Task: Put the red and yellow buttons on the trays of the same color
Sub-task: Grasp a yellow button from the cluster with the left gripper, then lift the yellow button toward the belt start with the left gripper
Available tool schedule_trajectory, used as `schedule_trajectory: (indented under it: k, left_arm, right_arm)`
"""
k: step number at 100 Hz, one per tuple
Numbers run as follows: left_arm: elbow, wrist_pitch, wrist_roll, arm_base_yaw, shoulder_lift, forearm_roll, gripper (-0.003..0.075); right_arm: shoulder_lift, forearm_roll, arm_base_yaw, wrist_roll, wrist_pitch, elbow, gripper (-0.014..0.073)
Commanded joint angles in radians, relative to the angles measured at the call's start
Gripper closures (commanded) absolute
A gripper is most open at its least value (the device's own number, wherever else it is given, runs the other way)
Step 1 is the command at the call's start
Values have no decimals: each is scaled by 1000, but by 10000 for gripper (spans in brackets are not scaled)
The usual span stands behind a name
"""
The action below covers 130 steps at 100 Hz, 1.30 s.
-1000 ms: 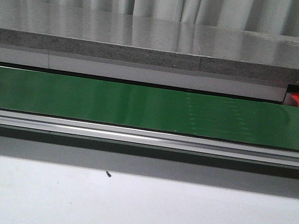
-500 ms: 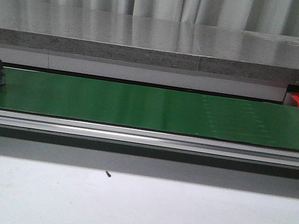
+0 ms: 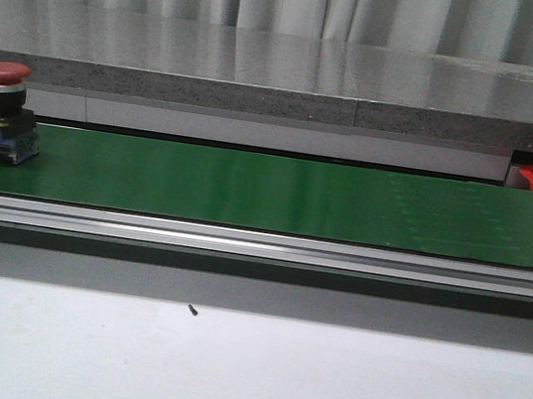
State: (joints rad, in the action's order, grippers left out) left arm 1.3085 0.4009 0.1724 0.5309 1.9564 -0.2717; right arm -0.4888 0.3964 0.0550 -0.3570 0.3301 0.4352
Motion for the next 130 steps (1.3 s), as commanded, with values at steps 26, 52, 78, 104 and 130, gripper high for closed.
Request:
schedule_trajectory:
  k: [26,52,78,104,130]
  left_arm:
    - [32,-52,0,-5,-46,-16,513]
    - [32,-25,0,-5,-82,-12,542]
    - [3,72,4,-7,-253,-8,542]
    - [-101,76,26,-92,-425,-8,542]
    - [-103,111,26,-226,-419,-8,542]
  right_arm:
    - [1,12,-1,-8,-77,27,710]
    - [1,12,-1,-8,-77,27,710]
    - [1,12,-1,-8,-77,27,710]
    - [1,12,-1,-8,-77,27,710]
    - [1,12,-1,-8,-77,27,710]
